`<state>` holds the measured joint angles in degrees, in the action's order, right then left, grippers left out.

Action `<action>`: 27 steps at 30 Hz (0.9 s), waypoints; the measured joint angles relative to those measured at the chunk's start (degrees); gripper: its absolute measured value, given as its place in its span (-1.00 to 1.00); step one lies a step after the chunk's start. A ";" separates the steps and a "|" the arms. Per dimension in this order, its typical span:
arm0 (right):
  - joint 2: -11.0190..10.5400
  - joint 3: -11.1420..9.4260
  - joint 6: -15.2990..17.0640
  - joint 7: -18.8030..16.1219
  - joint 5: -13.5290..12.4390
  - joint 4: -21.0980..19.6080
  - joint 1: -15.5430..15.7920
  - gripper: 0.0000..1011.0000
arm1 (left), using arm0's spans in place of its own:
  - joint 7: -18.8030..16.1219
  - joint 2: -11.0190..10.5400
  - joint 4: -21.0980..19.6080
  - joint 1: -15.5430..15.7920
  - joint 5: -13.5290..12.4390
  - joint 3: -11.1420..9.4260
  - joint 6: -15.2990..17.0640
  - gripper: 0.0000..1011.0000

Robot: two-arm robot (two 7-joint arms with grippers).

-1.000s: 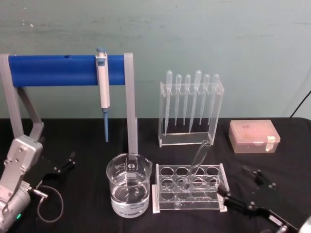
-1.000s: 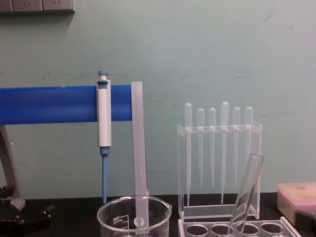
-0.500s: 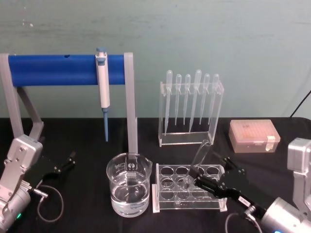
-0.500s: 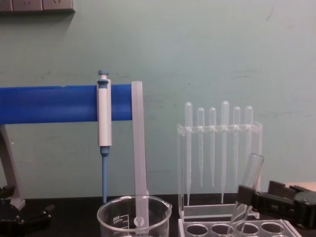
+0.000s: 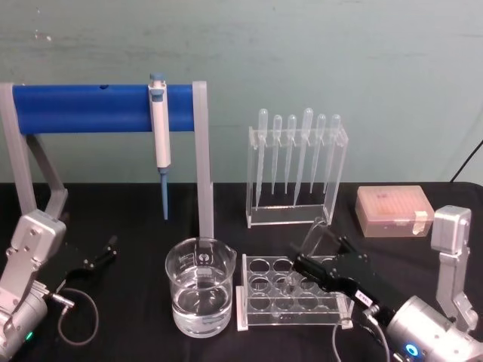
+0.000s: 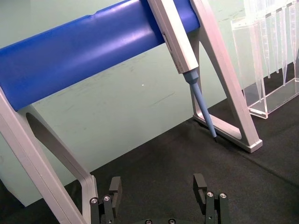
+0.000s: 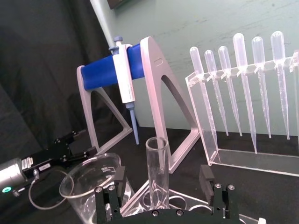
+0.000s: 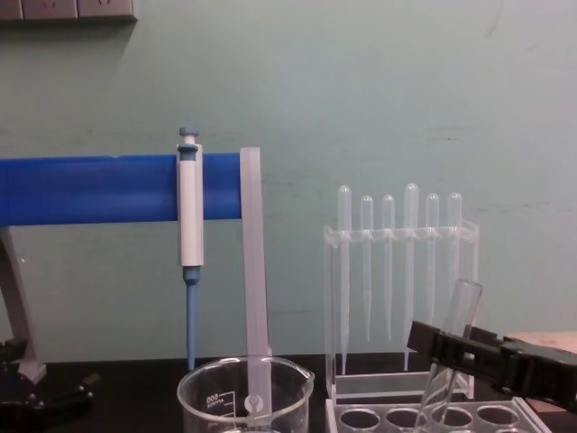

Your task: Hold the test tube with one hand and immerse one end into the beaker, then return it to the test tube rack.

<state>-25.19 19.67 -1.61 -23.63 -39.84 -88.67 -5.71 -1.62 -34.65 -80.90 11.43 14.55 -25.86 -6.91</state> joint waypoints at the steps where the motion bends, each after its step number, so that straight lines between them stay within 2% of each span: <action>1: 0.34 -0.03 0.09 0.03 0.04 0.17 -0.21 0.95 | 0.00 0.00 0.00 0.00 0.00 0.00 0.00 0.98; 7: 1.31 0.10 0.72 0.20 0.33 0.70 -0.99 0.75 | 0.00 0.00 0.00 0.00 0.00 0.00 0.00 0.98; 15: 2.27 0.27 1.28 0.37 0.34 1.17 -1.71 0.23 | 0.00 0.00 0.00 0.00 0.00 0.00 0.00 0.98; 18: 2.42 0.25 1.28 0.39 0.34 1.22 -1.75 0.12 | 0.00 0.00 0.00 0.00 0.00 0.00 0.00 0.98; 19: 2.51 0.20 1.28 0.41 0.31 1.23 -1.75 -0.02 | 0.00 0.00 0.00 0.00 0.00 0.00 0.00 0.98; 22: 2.64 0.12 1.28 0.41 0.27 1.27 -1.80 -0.22 | 0.00 0.00 0.00 0.00 0.00 0.00 0.00 0.98; 24: 2.68 0.03 1.28 0.40 0.23 1.34 -1.82 -0.29 | 0.00 0.00 0.00 0.00 0.00 0.00 0.00 0.98; 27: 2.69 -0.12 1.25 0.34 0.06 1.37 -1.82 -0.52 | 0.00 0.00 0.00 0.00 0.00 0.00 0.00 0.98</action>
<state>-22.50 19.55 -0.36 -23.29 -39.78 -87.31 -7.53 -1.62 -34.65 -80.90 11.43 14.55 -25.86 -6.91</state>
